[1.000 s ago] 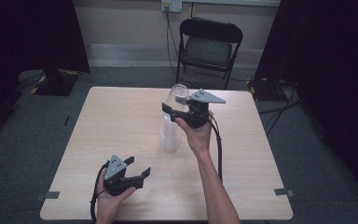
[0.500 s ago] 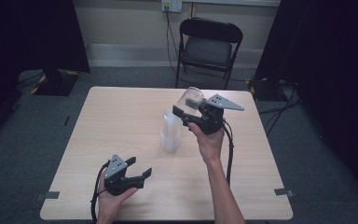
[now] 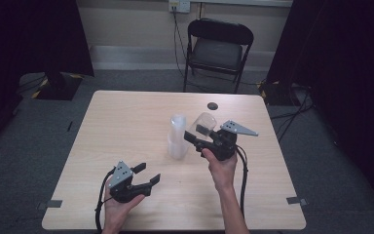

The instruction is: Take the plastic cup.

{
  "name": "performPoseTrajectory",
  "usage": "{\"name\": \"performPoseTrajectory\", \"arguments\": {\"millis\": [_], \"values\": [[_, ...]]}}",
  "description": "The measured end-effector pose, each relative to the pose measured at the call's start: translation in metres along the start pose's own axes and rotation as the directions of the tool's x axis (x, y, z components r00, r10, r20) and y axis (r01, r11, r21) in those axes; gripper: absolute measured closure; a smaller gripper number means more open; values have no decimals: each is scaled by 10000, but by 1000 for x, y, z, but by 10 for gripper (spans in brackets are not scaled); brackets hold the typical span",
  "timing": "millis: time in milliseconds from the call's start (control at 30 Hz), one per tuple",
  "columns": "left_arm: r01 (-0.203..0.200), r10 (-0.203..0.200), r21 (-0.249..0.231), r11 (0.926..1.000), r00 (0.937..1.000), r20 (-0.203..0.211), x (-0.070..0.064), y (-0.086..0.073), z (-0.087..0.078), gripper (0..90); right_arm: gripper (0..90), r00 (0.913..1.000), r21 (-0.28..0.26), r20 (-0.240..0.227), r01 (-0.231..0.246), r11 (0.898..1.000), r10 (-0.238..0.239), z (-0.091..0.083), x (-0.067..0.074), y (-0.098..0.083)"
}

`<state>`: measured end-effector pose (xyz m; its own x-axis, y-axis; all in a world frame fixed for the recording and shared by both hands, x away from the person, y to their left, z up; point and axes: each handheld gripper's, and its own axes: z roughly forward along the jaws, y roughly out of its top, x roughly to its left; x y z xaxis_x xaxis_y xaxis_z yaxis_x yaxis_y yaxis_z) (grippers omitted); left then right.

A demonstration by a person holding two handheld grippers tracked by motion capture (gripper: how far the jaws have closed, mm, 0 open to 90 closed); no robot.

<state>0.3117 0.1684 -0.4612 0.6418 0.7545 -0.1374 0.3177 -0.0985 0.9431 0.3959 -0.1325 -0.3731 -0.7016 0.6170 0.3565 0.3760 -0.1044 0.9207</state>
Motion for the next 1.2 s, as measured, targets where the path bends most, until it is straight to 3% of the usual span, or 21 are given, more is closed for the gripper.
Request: {"name": "performPoseTrajectory", "arguments": {"millis": [233,367,500,633,767,933,1033,1200], "values": [[-84,85,-271,9996,10000,33,-2,3,3,328,359,9985,281,-203,-503,9983,509,-2,2,-19],[-351,355,-184,9992,9992,209,-1,4,7,335,360,9947,447,-333,-960,9944,976,-2,0,-34],[-325,332,-134,9994,9980,538,-1,4,12,390,360,9910,676,-508,-1207,9904,1242,-1,2,-43],[-232,250,-251,9994,9970,739,-2,6,14,349,361,9837,836,-770,-1559,9842,1623,-2,3,-50],[-175,171,38,9998,9972,730,-4,6,17,331,361,9797,1006,-828,-1742,9796,1827,-2,4,-57],[-381,382,-32,9993,9938,1045,-10,7,21,300,361,9611,1174,-1117,-2396,9637,2526,-1,3,-71],[-682,700,-212,9974,9923,1024,-15,7,24,338,361,9388,1294,-1481,-2932,9472,3109,0,2,-81],[-997,1052,-603,9932,9898,959,-22,6,26,392,360,9272,1485,-1587,-3174,9366,3394,2,5,-89]]}}
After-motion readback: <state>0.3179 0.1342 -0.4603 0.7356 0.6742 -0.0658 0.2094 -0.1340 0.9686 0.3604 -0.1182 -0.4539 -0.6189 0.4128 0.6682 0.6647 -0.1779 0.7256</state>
